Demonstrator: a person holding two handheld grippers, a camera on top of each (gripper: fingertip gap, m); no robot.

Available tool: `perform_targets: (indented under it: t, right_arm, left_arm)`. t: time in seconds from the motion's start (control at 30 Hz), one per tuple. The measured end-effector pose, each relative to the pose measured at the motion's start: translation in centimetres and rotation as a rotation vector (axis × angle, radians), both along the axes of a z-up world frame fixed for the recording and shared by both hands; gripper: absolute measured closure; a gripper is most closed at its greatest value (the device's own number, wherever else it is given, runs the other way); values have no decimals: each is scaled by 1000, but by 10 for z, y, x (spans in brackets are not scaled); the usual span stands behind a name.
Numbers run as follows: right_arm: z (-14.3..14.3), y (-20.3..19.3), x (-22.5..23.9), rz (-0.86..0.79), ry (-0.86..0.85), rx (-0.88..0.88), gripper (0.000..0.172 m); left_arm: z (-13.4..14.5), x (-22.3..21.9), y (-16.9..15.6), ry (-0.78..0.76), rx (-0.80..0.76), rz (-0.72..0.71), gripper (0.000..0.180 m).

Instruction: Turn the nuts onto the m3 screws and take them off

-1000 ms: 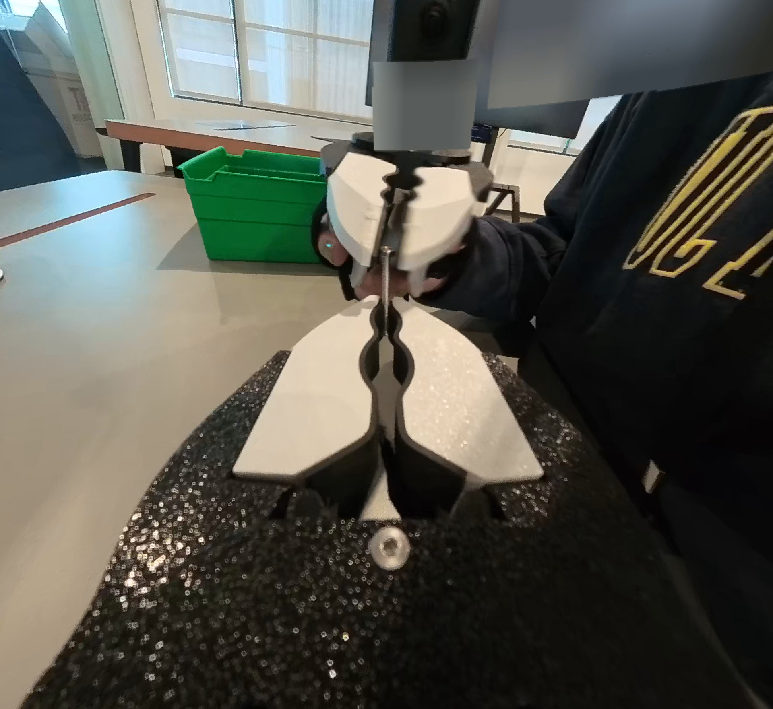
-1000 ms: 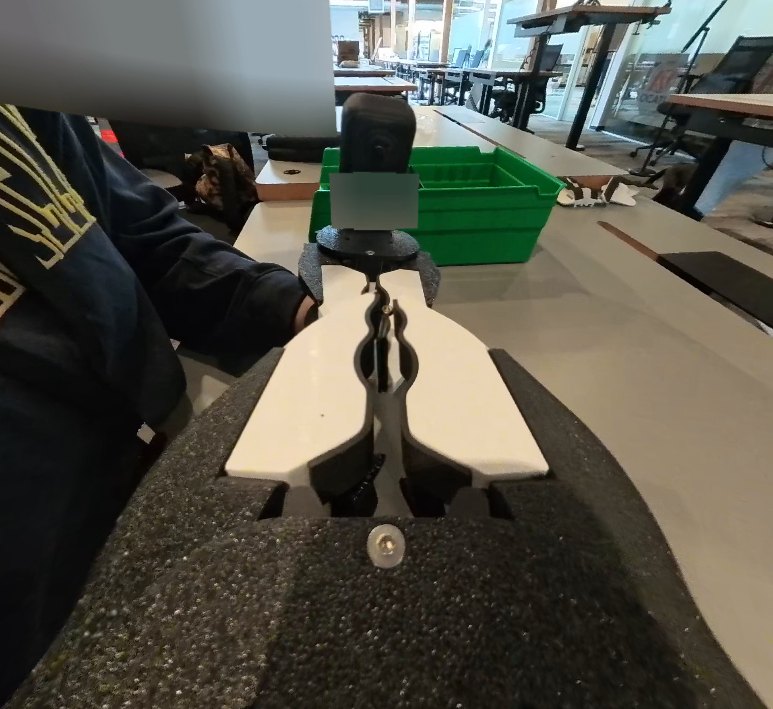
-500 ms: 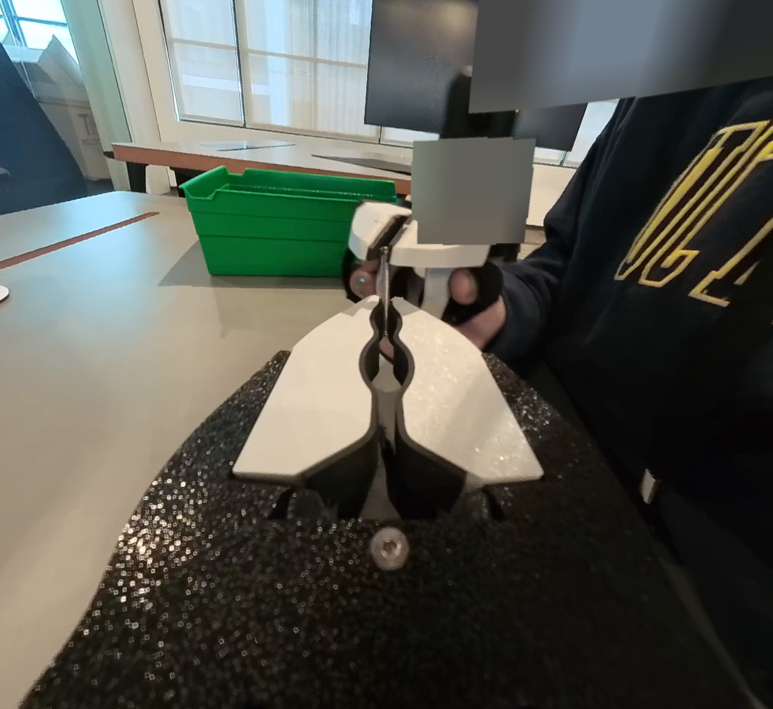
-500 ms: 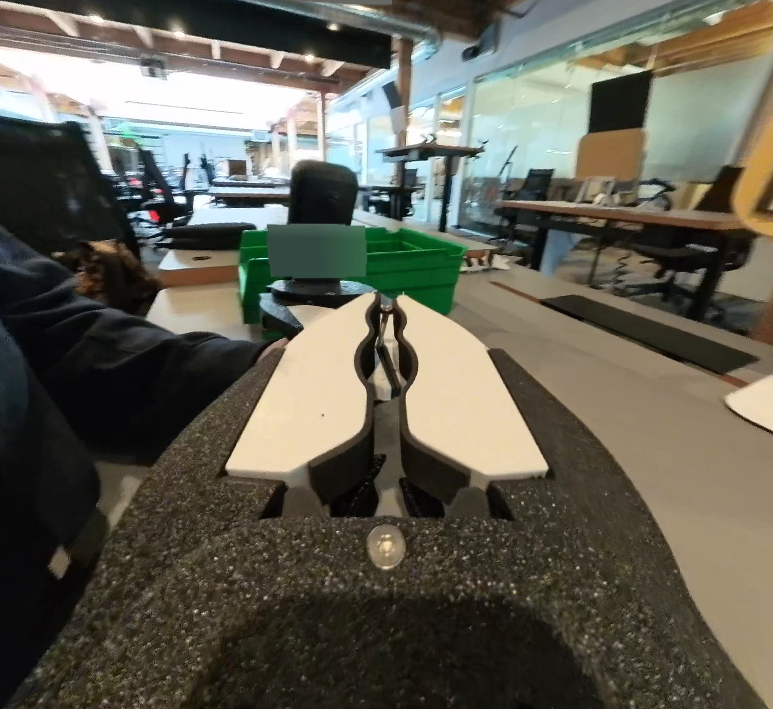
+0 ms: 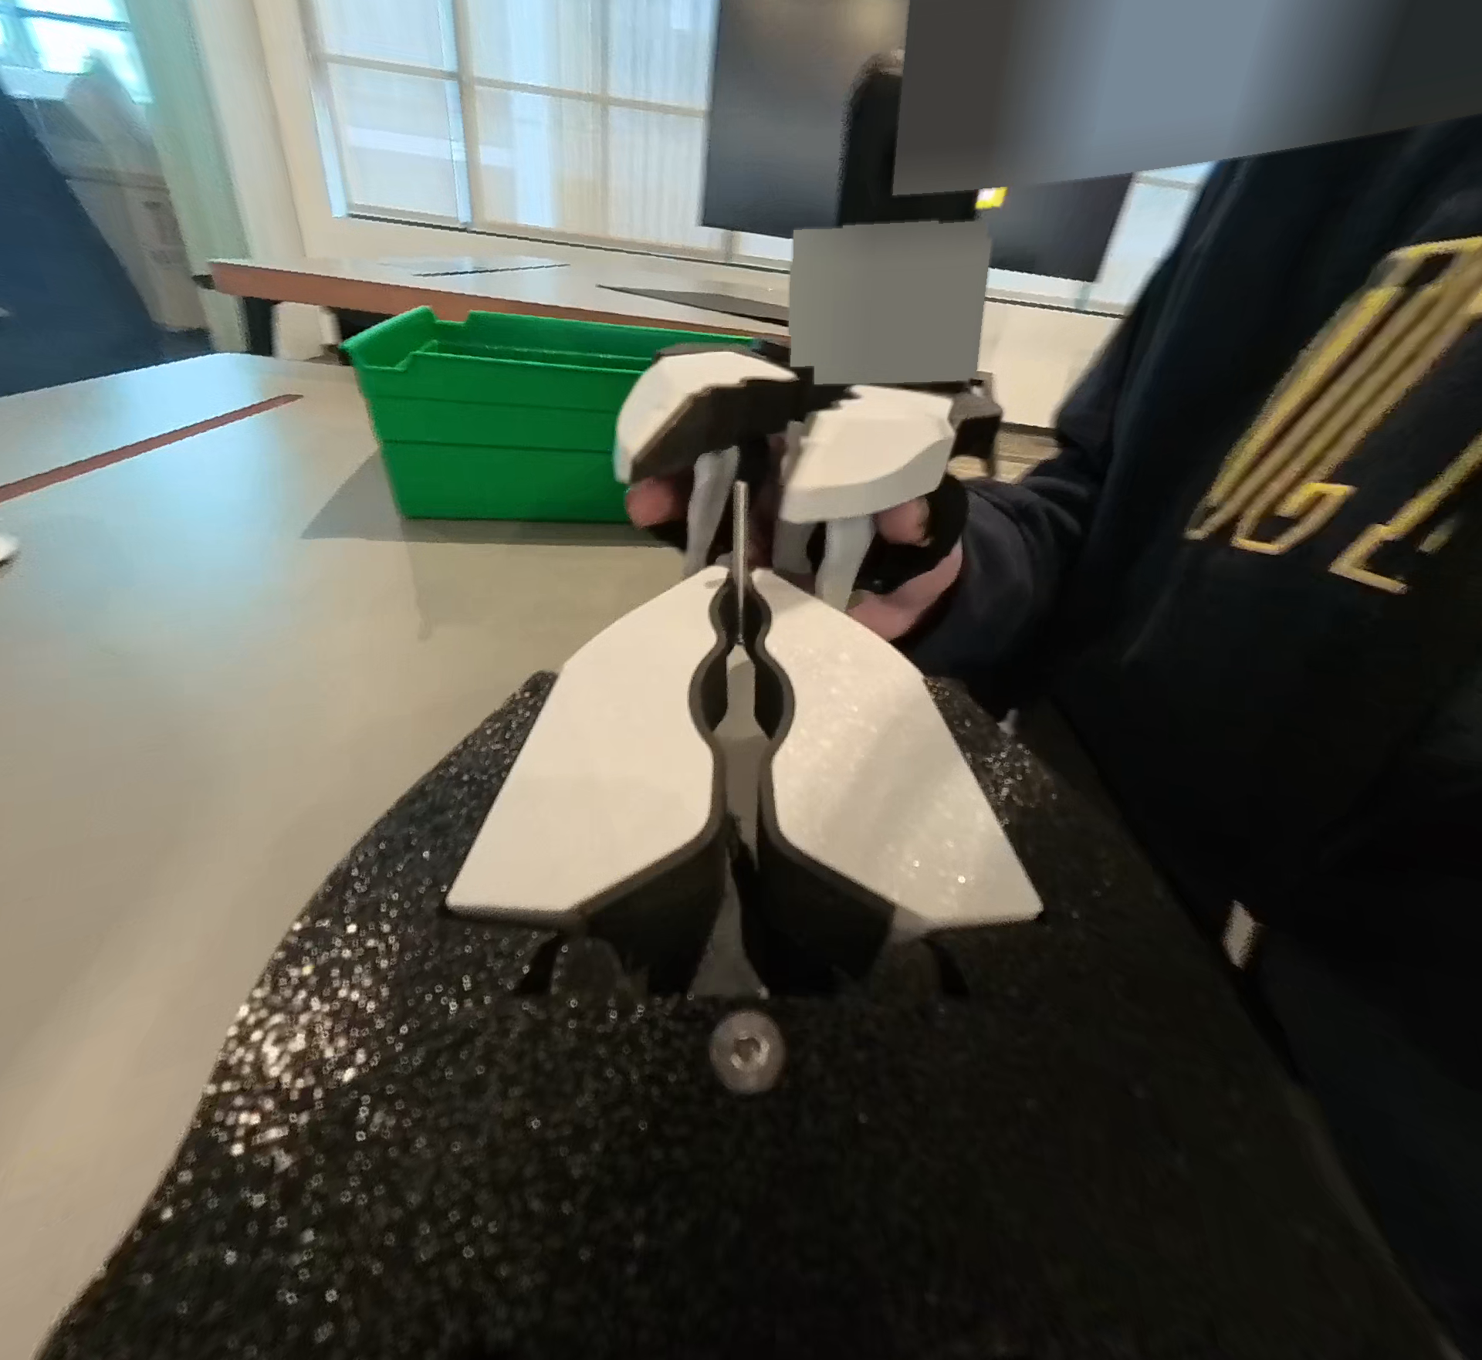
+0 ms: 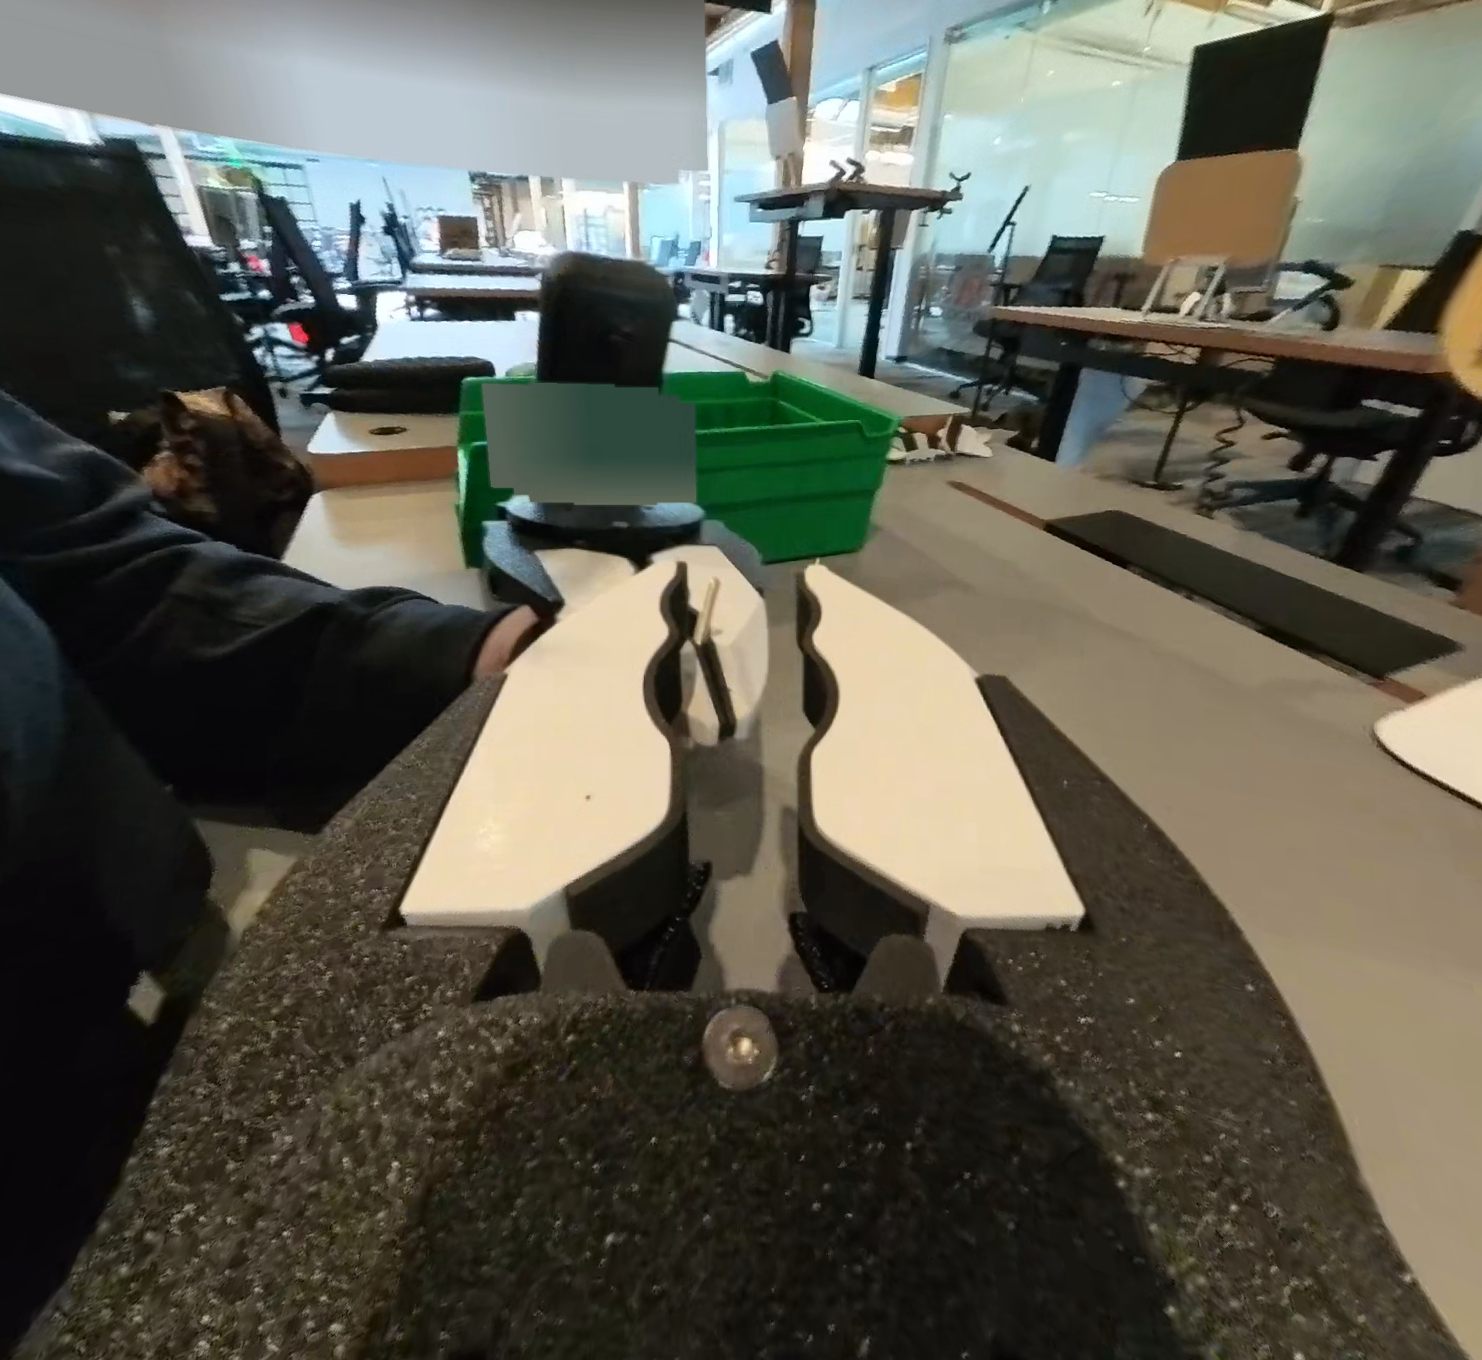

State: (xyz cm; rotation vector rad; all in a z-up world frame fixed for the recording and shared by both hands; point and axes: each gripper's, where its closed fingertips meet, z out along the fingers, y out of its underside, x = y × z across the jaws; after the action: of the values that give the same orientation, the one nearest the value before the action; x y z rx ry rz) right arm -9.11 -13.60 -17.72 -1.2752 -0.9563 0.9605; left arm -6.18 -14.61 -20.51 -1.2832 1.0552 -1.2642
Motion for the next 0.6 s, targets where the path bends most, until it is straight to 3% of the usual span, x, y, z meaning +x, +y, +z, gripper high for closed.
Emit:
perform_targets:
  t: [0.27,0.6]
  right_arm:
    - [-12,46,39,-217,208,-82,168]
    - [-15,43,26,-238,121,27,172]
  left_arm:
    - [5,-20,28,-29,12,226,180]
    - [3,-25,37,-15,20,294,180]
